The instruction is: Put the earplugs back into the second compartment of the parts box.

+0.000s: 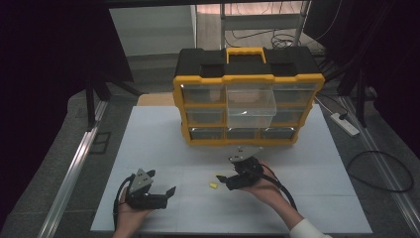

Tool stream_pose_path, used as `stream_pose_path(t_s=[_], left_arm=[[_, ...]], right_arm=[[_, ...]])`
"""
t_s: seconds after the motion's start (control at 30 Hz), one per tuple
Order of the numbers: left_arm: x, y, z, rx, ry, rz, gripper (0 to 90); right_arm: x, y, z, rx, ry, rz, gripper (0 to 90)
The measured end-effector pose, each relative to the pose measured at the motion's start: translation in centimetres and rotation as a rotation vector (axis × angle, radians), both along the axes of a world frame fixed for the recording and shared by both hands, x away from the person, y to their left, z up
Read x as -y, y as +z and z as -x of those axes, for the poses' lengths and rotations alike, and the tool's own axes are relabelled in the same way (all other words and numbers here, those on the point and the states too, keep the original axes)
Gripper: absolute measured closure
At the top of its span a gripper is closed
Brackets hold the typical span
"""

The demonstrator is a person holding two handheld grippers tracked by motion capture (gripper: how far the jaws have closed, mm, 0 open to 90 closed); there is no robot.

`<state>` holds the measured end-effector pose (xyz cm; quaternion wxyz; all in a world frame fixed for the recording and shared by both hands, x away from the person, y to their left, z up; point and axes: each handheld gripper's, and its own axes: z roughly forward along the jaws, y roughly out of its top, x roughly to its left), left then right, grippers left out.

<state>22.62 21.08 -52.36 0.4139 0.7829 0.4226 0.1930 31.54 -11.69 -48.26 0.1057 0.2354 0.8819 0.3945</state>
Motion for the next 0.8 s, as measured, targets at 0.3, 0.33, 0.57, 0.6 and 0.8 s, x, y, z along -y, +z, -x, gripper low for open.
stream_pose_path(t_s=[0.3, 0.33, 0.57, 0.6, 0.8], left_arm=[[0.0, 0.0, 0.0, -0.001, -0.002, -0.005, 5.3], [0.0, 0.0, 0.0, -0.002, -0.002, -0.004, 5.3], [0.0, 0.0, 0.0, -0.001, -0.002, -0.006, 5.4], [0.0, 0.0, 0.0, -0.001, -0.003, -0.007, 5.3], [0.1, -0.1, 0.0, 0.001, -0.002, -0.01, 5.4]], right_arm=[[-1.2, -1.3, -1.2, -0.003, 0.0, 0.068, 25.0], [-1.2, -1.4, -1.3, -0.009, -0.002, 0.072, 25.3], [-1.7, -2.3, -2.0, -0.042, -0.008, 0.108, 27.0], [-1.7, -2.4, -2.1, -0.041, -0.004, 0.11, 27.1], [-2.2, -3.1, -2.3, -0.053, 0.001, 0.137, 32.4]])
